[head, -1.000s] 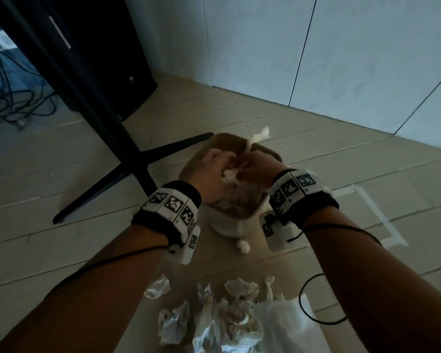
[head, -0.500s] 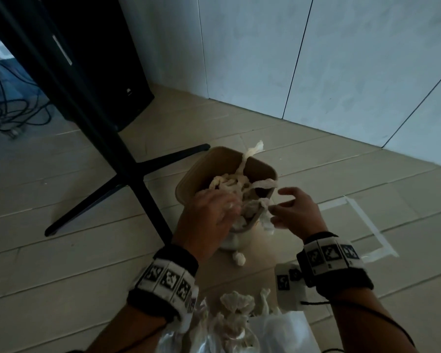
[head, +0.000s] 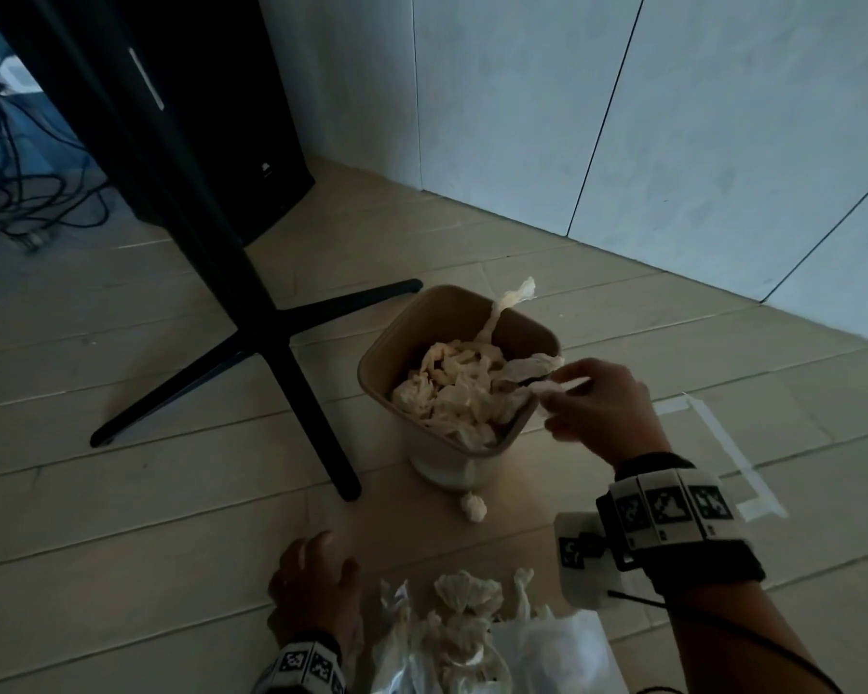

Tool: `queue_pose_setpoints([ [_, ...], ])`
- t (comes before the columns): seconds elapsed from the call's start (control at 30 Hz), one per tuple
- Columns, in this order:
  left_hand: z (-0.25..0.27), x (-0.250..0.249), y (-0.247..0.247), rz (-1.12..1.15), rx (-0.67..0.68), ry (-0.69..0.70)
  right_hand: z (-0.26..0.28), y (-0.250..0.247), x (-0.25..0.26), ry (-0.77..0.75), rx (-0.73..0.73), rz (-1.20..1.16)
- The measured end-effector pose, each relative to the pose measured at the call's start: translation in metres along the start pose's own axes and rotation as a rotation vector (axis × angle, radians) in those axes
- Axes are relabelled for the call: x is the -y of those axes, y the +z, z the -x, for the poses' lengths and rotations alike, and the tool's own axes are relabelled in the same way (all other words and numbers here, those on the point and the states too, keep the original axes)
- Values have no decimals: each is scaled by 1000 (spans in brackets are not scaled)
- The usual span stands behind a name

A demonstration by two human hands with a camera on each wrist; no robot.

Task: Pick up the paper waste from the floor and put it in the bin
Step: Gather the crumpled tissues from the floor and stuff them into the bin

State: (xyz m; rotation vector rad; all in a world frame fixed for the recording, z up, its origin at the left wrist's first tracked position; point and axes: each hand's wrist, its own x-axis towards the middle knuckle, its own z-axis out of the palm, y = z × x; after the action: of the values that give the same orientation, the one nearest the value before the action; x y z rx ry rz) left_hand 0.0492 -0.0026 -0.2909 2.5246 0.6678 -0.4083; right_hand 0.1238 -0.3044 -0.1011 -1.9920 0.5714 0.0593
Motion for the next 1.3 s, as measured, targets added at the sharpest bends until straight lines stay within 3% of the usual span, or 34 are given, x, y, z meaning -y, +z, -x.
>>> queue_pose_setpoints([
  [0.07, -1, 9, 5, 9, 58, -119, -1, -1, 18, -120, -50, 86],
  [0.13, -2, 20, 15, 0, 107, -147, -9, 6, 36, -213, -61, 160],
  [0.27, -5, 42, 33, -48, 142, -122, -31, 26, 61, -280, 246, 420],
  [0.33, -10, 46, 38, -73, 183, -93, -44, 29, 67, -289, 314, 505],
  [0.5, -11, 44, 46, -204, 324, -32, -79, 22, 69, -448, -5, 575],
  [0.7, -7, 45, 51, -216, 335, -40, -115, 26, 59, -380, 128, 911],
  [0.93, -11, 44, 53, -214, 374, -57, -113, 12, 50, -497, -28, 646],
  [1.0, -11, 44, 53, -203, 389, -67, -106, 6, 52, -502, 35, 664],
  [1.13, -11, 39, 55, -191, 388, -71, -82, 3, 51, -473, 325, 940],
  [1.3, -5, 30, 55, -143, 381, -127, -65, 20, 33, -456, 339, 1095],
])
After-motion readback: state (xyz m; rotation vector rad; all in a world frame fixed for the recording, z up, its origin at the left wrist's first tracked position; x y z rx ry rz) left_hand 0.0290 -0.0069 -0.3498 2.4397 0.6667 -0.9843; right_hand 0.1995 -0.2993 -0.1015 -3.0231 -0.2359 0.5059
